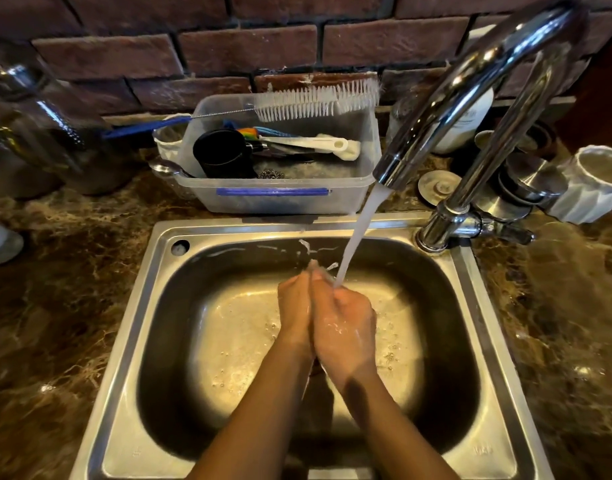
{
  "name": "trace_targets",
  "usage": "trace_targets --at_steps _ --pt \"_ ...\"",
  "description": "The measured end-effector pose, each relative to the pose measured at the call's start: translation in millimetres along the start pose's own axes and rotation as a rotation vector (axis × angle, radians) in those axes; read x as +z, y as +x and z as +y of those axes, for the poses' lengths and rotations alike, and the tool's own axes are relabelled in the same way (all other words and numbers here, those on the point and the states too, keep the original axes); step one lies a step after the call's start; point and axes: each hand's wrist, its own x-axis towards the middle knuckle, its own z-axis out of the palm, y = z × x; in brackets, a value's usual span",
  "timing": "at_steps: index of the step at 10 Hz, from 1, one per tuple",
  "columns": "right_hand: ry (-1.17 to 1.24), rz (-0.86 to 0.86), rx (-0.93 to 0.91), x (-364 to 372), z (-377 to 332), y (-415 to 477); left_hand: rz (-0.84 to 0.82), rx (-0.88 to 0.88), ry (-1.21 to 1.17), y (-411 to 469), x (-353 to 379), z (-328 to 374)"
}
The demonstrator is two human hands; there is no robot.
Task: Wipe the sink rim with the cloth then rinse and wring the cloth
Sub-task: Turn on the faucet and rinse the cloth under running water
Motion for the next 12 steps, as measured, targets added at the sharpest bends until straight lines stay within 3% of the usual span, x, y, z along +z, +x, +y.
trace_targets --at_steps 1,2,3,4,5,6,7,8,9,10,11,12 --pt "-0.009 0.111 0.048 -9.9 4.7 24.9 -0.119 -0.075 -0.009 -11.6 6.0 5.9" --pt "-0.032 0.085 0.107 -9.9 8.3 27.2 -0.057 -0.033 0.006 -11.8 6.9 -1.2" --pt "-0.015 0.013 0.029 -0.7 -0.8 3.5 -0.033 -0.044 -0.025 -5.4 0.0 -2.7" --pt "-0.078 0.082 -0.016 -3.3 0.5 14.7 -0.114 -0.179 -0.139 -13.1 -2.1 -2.1" --pt "-0.008 0.096 0.111 -5.6 1.3 32.9 -0.088 -0.207 -0.172 -15.8 1.3 -5.8" --pt "-0.002 -0.03 0.088 1.5 -3.7 17.1 0.035 -0.111 -0.131 -1.8 0.0 -6.3" --pt "0.032 -0.041 0.048 -0.2 -7.7 14.9 0.024 -0.149 -0.121 5.2 4.1 -2.4" --pt "0.114 0.082 0.161 -11.1 4.6 42.8 -0.042 -0.256 -0.21 -4.1 15.5 2.0" --pt "0.063 0.07 0.21 -11.0 23.9 48.6 -0.07 -0.218 -0.191 2.4 18.2 -3.3" --pt "0.087 -0.022 0.155 -2.4 6.4 29.9 0.058 -0.086 -0.107 15.5 13.3 -4.2" --pt "0.044 -0.02 0.006 -0.1 0.9 28.8 -0.046 -0.177 -0.207 12.9 8.2 -0.1" --pt "0.083 -0.023 0.116 -8.8 10.1 50.1 -0.124 -0.315 -0.371 7.7 4.4 4.8"
